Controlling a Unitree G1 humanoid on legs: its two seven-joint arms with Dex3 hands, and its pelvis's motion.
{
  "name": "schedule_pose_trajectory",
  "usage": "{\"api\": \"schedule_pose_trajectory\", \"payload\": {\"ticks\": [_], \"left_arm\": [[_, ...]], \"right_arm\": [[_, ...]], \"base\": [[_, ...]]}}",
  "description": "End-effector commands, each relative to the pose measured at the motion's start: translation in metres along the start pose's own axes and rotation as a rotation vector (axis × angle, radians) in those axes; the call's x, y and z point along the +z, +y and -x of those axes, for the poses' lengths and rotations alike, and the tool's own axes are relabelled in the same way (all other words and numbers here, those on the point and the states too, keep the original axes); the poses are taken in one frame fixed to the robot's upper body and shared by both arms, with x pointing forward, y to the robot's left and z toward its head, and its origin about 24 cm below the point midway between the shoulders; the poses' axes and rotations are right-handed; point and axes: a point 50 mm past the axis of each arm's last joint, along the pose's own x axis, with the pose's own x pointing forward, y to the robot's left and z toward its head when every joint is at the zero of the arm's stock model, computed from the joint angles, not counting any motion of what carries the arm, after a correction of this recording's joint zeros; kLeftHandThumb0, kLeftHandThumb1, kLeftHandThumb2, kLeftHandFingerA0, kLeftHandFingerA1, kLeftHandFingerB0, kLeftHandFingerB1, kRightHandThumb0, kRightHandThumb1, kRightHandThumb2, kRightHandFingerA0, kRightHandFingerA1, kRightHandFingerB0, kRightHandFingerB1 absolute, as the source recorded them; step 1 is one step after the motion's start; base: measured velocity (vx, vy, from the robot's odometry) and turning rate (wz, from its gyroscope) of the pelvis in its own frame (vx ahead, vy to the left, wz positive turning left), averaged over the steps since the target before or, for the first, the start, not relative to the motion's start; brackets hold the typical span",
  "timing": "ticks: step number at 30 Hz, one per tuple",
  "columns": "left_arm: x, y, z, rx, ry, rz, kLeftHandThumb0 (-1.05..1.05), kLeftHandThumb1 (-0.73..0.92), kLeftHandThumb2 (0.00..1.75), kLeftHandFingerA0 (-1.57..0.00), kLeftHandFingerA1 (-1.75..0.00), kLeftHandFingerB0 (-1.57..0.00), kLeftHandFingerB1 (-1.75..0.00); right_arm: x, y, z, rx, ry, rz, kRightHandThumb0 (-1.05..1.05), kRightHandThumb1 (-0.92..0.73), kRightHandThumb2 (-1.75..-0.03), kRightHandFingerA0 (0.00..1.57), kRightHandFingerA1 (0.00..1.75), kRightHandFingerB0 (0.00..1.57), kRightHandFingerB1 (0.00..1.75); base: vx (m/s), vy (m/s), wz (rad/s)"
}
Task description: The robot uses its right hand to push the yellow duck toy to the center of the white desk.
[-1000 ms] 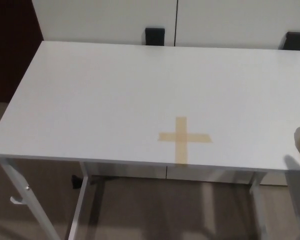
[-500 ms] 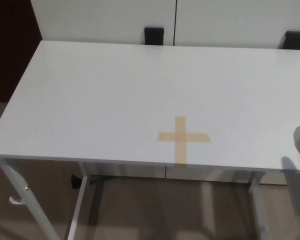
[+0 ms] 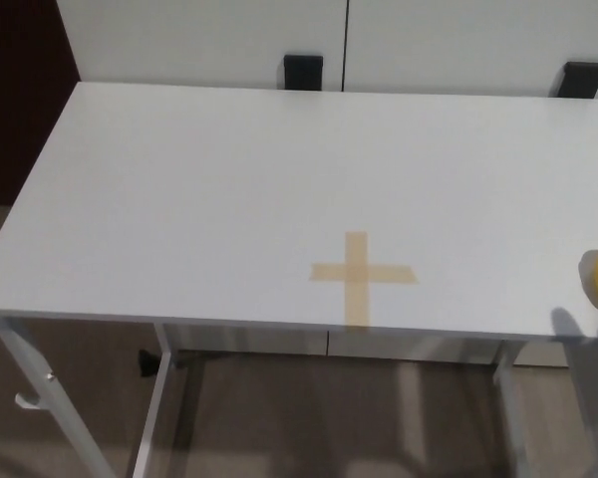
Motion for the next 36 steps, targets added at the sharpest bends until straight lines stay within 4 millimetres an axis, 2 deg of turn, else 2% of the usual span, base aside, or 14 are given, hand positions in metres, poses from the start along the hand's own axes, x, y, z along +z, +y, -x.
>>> {"api": "schedule_pose_trajectory", "payload": {"ticks": [1, 3, 7, 8, 10, 11, 12, 16, 17, 22, 25, 26, 33, 36], "left_arm": [[0.002, 0.001, 0.0, 0.004, -0.007, -0.006, 0.53, -0.26, 1.67, -1.2, -1.06, -1.21, -1.04], [0.001, 0.001, 0.0, 0.004, -0.008, 0.007, 0.61, -0.27, 1.75, -1.23, -1.04, -1.27, -1.02], [0.001, 0.001, 0.0, 0.007, -0.005, 0.001, 0.62, -0.25, 1.74, -1.23, -1.05, -1.24, -1.03], [0.001, 0.001, 0.0, 0.005, -0.006, -0.003, 0.6, -0.3, 1.74, -1.21, -1.04, -1.2, -1.03], [0.001, 0.0, 0.0, -0.001, -0.011, -0.011, 0.65, -0.37, 1.72, -1.22, -1.05, -1.28, -1.06], [0.002, 0.0, 0.0, -0.003, -0.013, -0.015, 0.65, -0.37, 1.72, -1.22, -1.05, -1.28, -1.06], [0.002, 0.0, 0.0, -0.002, -0.011, -0.019, 0.59, -0.28, 1.74, -1.2, -1.02, -1.18, -1.03], [0.001, 0.001, 0.0, 0.0, -0.009, -0.022, 0.63, -0.23, 1.75, -1.26, -1.05, -1.2, -1.02], [0.001, 0.001, 0.0, 0.0, -0.01, -0.025, 0.63, -0.24, 1.75, -1.23, -1.04, -1.19, -1.02], [0.002, 0.0, 0.0, -0.005, -0.013, -0.023, 0.68, -0.31, 1.75, -1.2, -1.03, -1.24, -1.02], [0.002, 0.0, 0.0, -0.004, -0.015, -0.017, 0.59, -0.36, 1.71, -1.24, -1.03, -1.19, -1.02], [0.001, 0.0, 0.0, -0.003, -0.013, -0.018, 0.68, -0.26, 1.75, -1.25, -1.03, -1.21, -1.02], [0.0, -0.002, 0.0, -0.014, -0.006, -0.032, 0.65, -0.31, 1.75, -1.26, -1.0, -1.22, -1.03], [0.001, -0.002, 0.0, -0.013, -0.006, -0.024, 0.65, -0.24, 1.71, -1.25, -1.03, -1.21, -1.04]], "right_arm": [[-0.005, 0.018, -0.001, 0.036, 0.014, 0.014, -0.73, -0.76, -1.17, 0.1, 0.5, 0.0, 0.38], [-0.003, 0.023, -0.001, 0.051, 0.004, 0.029, -0.75, -0.75, -1.17, 0.1, 0.51, 0.0, 0.38], [-0.002, 0.03, -0.002, 0.069, -0.003, 0.041, -0.86, -0.8, -1.11, 0.08, 0.48, 0.07, 0.37], [-0.001, 0.033, -0.002, 0.076, -0.005, 0.049, -0.86, -0.92, -0.78, 0.13, 0.41, 0.07, 0.29], [0.001, 0.038, -0.002, 0.087, -0.009, 0.058, -0.83, -0.92, -0.77, 0.14, 0.42, 0.08, 0.3], [0.001, 0.041, -0.002, 0.091, -0.011, 0.06, -0.83, -0.92, -0.77, 0.14, 0.42, 0.08, 0.3], [0.001, 0.045, -0.002, 0.1, -0.008, 0.06, -0.36, -0.54, -1.14, 0.0, 0.5, 0.0, 0.5], [0.0, 0.058, 0.0, 0.133, -0.001, 0.075, -0.36, -0.54, -1.14, 0.0, 0.5, 0.0, 0.5], [-0.001, 0.061, 0.0, 0.145, 0.0, 0.081, -0.83, -0.92, -0.74, 0.24, 0.4, 0.15, 0.32], [0.0, 0.072, 0.002, 0.169, -0.006, 0.084, -0.83, -0.92, -0.79, 0.17, 0.43, 0.07, 0.29], [0.001, 0.079, 0.003, 0.189, -0.013, 0.087, -0.84, -0.92, -0.78, 0.16, 0.44, 0.07, 0.3], [0.0, 0.084, 0.004, 0.2, -0.015, 0.083, -0.82, -0.92, -0.78, 0.16, 0.44, 0.08, 0.3], [0.001, 0.1, 0.007, 0.239, -0.017, 0.089, -0.84, -0.92, -0.76, 0.15, 0.47, 0.05, 0.29], [0.009, 0.114, 0.009, 0.291, -0.05, 0.134, -0.87, -0.92, -0.78, 0.09, 0.48, 0.06, 0.28]], "base": [[0.0, 0.0, 0.0], [0.0, 0.0, 0.0], [0.0, 0.0, 0.0], [0.0, 0.0, 0.0], [0.0, 0.0, 0.0], [0.0, 0.0, 0.0], [0.0, 0.0, 0.0], [0.0, 0.0, 0.0], [0.0, 0.0, 0.0], [0.0, 0.0, 0.0], [0.0, 0.0, 0.0], [0.0, 0.0, 0.0], [0.0, 0.0, 0.0], [0.0, 0.0, 0.0]]}}
